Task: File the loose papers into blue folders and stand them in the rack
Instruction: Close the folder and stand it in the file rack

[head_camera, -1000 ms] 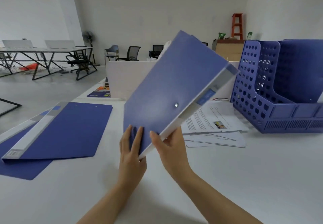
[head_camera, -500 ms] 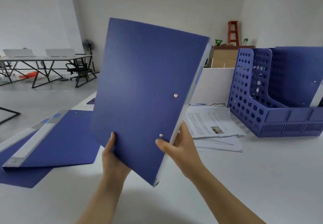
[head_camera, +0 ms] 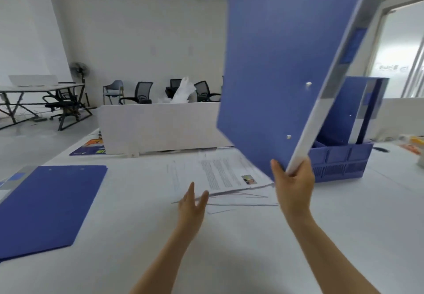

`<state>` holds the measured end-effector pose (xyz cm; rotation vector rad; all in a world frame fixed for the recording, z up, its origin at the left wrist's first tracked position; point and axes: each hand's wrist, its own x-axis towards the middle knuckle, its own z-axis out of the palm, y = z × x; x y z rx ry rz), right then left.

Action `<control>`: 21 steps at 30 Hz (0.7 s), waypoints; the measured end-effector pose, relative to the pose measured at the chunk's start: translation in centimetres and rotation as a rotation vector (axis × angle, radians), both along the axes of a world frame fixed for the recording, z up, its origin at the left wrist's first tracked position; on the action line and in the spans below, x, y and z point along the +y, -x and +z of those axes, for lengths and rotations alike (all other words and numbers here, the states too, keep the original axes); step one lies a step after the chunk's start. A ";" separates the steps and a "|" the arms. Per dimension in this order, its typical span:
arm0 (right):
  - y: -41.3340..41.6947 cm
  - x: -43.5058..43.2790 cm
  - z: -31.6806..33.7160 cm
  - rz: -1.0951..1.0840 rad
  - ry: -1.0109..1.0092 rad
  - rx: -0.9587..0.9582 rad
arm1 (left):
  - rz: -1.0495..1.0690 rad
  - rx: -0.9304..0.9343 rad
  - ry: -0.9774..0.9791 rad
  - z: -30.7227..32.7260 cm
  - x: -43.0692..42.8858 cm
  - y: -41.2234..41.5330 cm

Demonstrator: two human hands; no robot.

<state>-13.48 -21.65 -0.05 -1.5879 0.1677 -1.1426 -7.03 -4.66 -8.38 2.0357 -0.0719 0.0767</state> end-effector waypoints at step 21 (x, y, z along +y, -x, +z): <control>-3.3 -19.0 1.9 -0.452 0.069 0.416 | -0.119 -0.032 -0.882 -2.1 -0.4 0.3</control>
